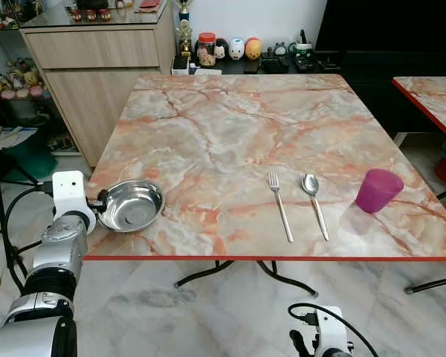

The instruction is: Setting the table

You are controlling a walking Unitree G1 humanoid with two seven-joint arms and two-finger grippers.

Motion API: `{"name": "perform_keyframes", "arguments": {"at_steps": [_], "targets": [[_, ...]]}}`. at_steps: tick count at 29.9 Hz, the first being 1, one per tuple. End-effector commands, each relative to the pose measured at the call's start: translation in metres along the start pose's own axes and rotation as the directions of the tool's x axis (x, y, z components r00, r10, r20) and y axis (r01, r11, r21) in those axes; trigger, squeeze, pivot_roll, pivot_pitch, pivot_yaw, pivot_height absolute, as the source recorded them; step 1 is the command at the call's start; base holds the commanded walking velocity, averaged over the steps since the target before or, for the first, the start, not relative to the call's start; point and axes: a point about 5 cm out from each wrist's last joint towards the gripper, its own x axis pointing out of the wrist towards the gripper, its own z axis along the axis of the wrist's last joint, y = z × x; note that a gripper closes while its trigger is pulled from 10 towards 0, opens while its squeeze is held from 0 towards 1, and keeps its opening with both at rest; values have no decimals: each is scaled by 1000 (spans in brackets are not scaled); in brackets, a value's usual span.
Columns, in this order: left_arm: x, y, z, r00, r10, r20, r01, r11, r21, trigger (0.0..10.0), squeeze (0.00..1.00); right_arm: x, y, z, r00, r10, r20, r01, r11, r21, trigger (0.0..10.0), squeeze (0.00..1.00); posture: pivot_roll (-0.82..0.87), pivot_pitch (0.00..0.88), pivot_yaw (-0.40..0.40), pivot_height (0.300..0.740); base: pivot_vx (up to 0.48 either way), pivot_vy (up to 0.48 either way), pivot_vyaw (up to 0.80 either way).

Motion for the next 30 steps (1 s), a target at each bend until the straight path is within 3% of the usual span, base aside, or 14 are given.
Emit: {"name": "perform_keyframes", "arguments": {"at_steps": [1, 18, 30], "targets": [[1, 1, 0, 999, -17, -29, 16, 999, -35, 10000, 0, 0, -1, -1, 1000, 0, -9, 0, 1000, -9, 10000, 0, 0, 0, -8, 740, 0, 0, 0], [1, -4, 3, 985, -147, -85, 144, 989, -47, 10000, 0, 0, -1, -1, 1000, 3, -10, -3, 1000, -12, 10000, 0, 3, 0, -8, 740, 0, 0, 0], [-1, -2, 13, 983, -172, -62, 170, 985, -41, 10000, 0, 0, -1, -1, 1000, 6, -11, -6, 1000, -17, 10000, 0, 4, 0, -9, 740, 0, 0, 0]]}}
